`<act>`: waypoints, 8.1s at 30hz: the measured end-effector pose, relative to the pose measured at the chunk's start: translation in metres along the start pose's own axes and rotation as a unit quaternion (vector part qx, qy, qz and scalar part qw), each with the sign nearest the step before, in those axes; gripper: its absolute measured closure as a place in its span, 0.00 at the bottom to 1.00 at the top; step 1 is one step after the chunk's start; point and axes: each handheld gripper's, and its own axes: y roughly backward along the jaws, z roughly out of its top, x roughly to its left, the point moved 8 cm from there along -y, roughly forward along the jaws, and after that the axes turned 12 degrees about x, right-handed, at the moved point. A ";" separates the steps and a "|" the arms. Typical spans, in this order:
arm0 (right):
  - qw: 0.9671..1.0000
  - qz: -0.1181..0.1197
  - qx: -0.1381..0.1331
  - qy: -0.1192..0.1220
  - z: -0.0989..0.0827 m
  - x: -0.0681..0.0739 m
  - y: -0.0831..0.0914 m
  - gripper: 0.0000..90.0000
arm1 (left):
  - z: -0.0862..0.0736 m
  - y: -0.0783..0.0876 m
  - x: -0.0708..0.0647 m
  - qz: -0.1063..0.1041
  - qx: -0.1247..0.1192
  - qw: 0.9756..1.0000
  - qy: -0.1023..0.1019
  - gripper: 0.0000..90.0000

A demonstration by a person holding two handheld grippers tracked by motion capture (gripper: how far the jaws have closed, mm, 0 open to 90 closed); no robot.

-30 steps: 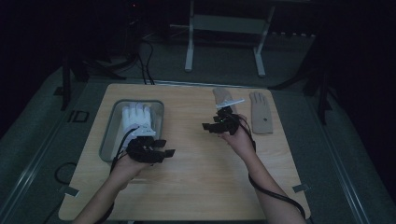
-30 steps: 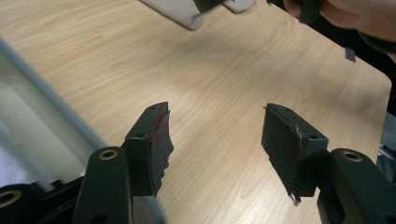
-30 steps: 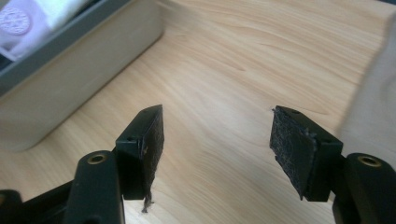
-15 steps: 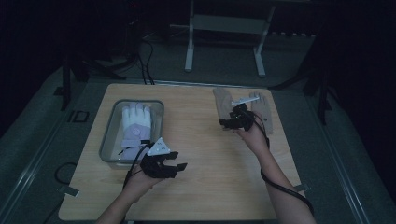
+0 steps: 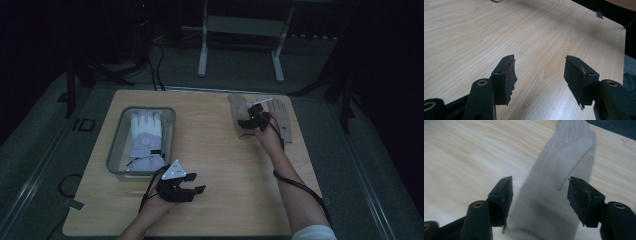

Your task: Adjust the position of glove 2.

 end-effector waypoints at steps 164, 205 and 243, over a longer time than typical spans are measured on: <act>0.987 -0.077 -0.013 -0.139 -0.049 -0.116 0.041 0.58 | -0.019 -0.012 -0.020 -0.010 0.013 1.000 -0.027 0.47; 0.973 -0.055 -0.001 -0.224 -0.050 -0.110 0.039 0.93 | -0.019 -0.012 -0.022 -0.013 0.013 0.999 -0.029 0.47; 0.978 0.058 -0.053 -0.195 -0.036 0.107 0.071 0.93 | -0.011 0.001 -0.020 0.003 -0.005 0.999 -0.039 0.47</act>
